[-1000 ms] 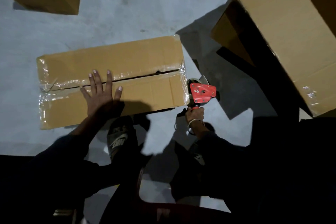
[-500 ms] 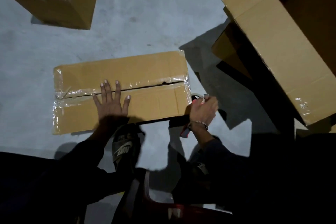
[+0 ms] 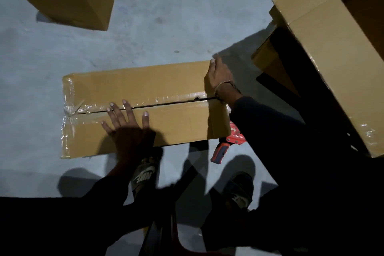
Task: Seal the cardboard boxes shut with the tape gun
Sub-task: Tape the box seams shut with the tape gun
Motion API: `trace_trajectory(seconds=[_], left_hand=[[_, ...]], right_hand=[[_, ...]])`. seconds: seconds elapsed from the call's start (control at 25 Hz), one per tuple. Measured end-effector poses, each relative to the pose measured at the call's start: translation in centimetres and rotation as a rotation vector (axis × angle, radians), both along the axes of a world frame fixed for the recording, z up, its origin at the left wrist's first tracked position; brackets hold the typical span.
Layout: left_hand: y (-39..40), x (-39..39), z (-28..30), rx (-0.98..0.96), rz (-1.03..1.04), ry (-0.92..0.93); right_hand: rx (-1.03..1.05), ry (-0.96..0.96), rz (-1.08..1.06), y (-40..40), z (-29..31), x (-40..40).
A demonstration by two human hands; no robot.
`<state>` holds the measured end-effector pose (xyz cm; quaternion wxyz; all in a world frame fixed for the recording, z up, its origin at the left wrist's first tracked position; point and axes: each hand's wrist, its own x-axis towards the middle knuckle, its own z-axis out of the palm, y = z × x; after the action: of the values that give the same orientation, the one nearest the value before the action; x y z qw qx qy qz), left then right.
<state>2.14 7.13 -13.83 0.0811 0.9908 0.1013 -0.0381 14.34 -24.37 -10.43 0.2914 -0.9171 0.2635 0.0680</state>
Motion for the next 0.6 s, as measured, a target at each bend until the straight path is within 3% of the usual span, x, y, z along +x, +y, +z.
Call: trace_trajectory(seconds=[0.16, 0.44, 0.52, 0.6], left_hand=[[-0.2, 0.1, 0.3, 0.012, -0.004, -0.016], [-0.3, 0.1, -0.2, 0.045, -0.038, 0.0], [-1.7, 0.7, -0.3, 0.067, -0.207, 0.048], [-4.4, 0.9, 0.1, 0.094, -0.507, 0.109]], right_hand=[[0.08, -0.002, -0.091, 0.5, 0.3, -3.8], [-0.08, 0.044, -0.278, 4.5, -0.2, -17.0], [-0.028, 0.02, -0.253, 4.1, -0.4, -17.1], [0.015, 0.017, -0.225, 3.6, -0.4, -16.9]])
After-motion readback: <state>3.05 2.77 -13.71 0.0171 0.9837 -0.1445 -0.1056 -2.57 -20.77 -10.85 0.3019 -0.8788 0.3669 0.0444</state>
